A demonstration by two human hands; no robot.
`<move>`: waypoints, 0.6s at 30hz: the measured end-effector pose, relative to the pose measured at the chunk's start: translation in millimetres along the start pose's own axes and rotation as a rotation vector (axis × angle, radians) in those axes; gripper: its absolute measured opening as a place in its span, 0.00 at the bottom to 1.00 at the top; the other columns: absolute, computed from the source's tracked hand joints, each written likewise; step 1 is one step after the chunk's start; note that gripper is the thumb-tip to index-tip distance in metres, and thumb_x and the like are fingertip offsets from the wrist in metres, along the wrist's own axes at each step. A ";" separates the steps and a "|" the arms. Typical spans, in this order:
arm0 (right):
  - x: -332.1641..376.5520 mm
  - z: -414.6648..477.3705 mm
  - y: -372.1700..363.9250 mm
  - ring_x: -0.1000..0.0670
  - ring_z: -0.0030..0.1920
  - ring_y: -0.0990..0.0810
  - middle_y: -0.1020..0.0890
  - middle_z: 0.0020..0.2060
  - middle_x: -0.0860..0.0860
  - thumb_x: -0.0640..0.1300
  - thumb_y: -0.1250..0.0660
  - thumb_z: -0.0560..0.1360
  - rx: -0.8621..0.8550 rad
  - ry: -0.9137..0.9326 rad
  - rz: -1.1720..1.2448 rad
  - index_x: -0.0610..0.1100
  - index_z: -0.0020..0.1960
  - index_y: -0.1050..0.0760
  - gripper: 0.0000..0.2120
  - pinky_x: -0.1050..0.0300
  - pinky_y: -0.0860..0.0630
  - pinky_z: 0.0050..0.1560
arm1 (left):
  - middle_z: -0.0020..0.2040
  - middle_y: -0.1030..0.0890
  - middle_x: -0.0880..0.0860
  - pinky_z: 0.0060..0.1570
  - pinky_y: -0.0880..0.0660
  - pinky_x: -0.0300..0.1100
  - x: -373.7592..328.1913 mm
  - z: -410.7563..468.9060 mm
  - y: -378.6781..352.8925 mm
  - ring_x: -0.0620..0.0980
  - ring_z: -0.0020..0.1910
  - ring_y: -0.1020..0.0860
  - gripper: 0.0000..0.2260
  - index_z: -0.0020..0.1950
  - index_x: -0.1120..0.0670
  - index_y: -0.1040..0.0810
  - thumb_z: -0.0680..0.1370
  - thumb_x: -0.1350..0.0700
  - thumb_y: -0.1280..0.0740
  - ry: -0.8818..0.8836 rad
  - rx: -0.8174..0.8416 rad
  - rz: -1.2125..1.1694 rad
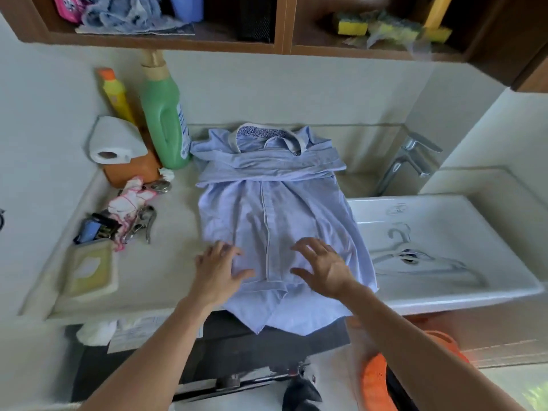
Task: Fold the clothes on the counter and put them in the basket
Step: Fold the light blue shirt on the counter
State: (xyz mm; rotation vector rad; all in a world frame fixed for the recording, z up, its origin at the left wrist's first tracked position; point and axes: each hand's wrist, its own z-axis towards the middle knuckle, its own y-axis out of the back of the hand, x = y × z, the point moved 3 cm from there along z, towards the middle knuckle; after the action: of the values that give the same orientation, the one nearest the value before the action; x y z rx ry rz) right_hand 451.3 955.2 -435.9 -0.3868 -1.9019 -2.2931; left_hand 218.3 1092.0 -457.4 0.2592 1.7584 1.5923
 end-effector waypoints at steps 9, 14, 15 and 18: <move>46.9 -8.1 -17.0 0.43 0.63 0.27 0.29 0.65 0.48 0.49 0.34 0.76 0.106 -0.048 0.009 0.49 0.70 0.30 0.22 0.42 0.24 0.58 | 0.51 0.28 0.45 0.51 0.27 0.42 -24.9 -43.4 -23.1 0.48 0.50 0.25 0.19 0.55 0.48 0.20 0.68 0.43 0.24 -0.132 0.076 -0.116; 76.1 4.5 -25.3 0.46 0.69 0.34 0.43 0.77 0.53 0.48 0.35 0.78 0.344 0.133 -0.066 0.57 0.77 0.47 0.33 0.48 0.29 0.67 | 0.51 0.32 0.41 0.51 0.26 0.38 -27.5 -45.7 -18.0 0.40 0.46 0.22 0.09 0.51 0.52 0.20 0.73 0.55 0.24 -0.009 0.092 -0.393; 80.1 9.4 -27.2 0.45 0.67 0.32 0.40 0.75 0.52 0.47 0.36 0.79 0.391 0.098 -0.074 0.57 0.78 0.48 0.33 0.48 0.28 0.65 | 0.55 0.32 0.43 0.55 0.26 0.38 -24.9 -45.1 -17.1 0.40 0.50 0.23 0.15 0.57 0.51 0.22 0.72 0.54 0.23 0.036 0.064 -0.402; 89.6 27.0 -27.3 0.40 0.58 0.22 0.28 0.62 0.45 0.42 0.37 0.78 0.425 0.007 -0.154 0.48 0.72 0.39 0.24 0.48 0.26 0.56 | 0.61 0.31 0.50 0.61 0.25 0.45 -17.7 -41.4 -11.1 0.46 0.60 0.25 0.35 0.71 0.51 0.34 0.68 0.52 0.22 0.217 0.048 -0.456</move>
State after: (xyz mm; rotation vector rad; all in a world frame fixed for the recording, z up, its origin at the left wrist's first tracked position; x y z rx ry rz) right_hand 361.2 992.0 -431.8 -0.1834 -2.4093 -1.8865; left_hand 208.3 1047.0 -462.6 -0.2874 1.8546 1.2821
